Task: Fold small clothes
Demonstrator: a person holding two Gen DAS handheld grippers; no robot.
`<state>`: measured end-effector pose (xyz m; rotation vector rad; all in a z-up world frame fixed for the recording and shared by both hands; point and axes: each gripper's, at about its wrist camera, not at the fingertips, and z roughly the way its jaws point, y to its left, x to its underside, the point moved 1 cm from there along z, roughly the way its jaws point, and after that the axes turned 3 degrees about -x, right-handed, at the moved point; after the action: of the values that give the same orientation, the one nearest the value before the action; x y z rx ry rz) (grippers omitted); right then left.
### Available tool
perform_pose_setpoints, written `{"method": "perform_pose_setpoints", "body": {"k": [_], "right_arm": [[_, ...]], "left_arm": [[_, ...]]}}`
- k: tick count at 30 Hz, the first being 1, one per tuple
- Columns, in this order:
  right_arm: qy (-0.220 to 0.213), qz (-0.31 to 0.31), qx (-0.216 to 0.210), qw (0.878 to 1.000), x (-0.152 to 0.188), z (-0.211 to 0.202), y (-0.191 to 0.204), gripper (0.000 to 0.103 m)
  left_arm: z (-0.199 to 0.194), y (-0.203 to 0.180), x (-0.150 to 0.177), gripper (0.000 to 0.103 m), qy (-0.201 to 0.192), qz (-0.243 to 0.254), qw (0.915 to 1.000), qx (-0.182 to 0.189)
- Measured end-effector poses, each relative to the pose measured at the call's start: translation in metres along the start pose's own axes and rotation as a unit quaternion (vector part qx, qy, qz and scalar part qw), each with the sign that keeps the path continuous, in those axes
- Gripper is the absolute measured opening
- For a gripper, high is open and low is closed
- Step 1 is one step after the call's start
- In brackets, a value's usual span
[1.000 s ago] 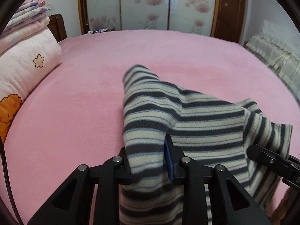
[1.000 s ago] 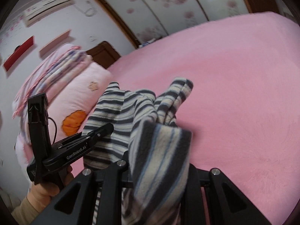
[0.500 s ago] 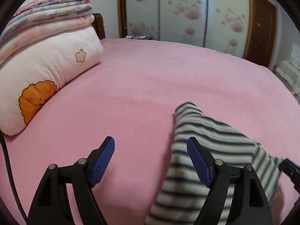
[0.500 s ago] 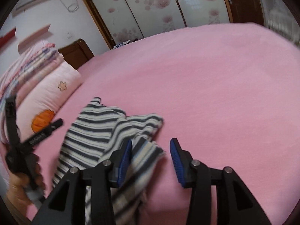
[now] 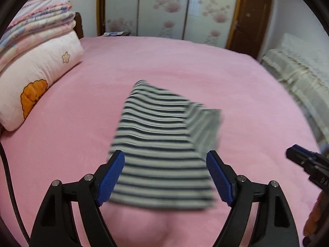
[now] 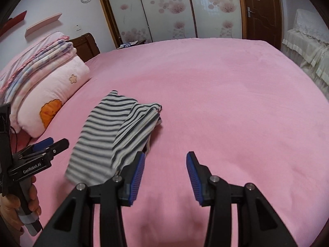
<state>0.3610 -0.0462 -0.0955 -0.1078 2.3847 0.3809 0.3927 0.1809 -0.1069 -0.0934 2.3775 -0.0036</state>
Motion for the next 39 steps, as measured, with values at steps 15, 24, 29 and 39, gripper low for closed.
{"method": "perform_pose_setpoints", "body": {"k": [15, 24, 29, 39], "right_arm": [[-0.07, 0.072, 0.063, 0.993, 0.11, -0.247, -0.027, 0.07], [-0.073, 0.072, 0.09, 0.991, 0.16, -0.302, -0.034, 0.07], [-0.08, 0.079, 0.086, 0.99, 0.174, -0.323, -0.037, 0.07], [-0.087, 0.065, 0.098, 0.989, 0.197, -0.347, -0.028, 0.071]], "left_arm": [[-0.237, -0.12, 0.099, 0.103, -0.054, 0.021, 0.9982, 0.017], [-0.288, -0.151, 0.157, 0.103, -0.032, 0.013, 0.9989, 0.031], [-0.302, -0.156, 0.168, 0.103, -0.03, 0.02, 0.9991, 0.022], [-0.323, -0.153, 0.192, 0.103, -0.011, 0.007, 0.9998, 0.015]]}}
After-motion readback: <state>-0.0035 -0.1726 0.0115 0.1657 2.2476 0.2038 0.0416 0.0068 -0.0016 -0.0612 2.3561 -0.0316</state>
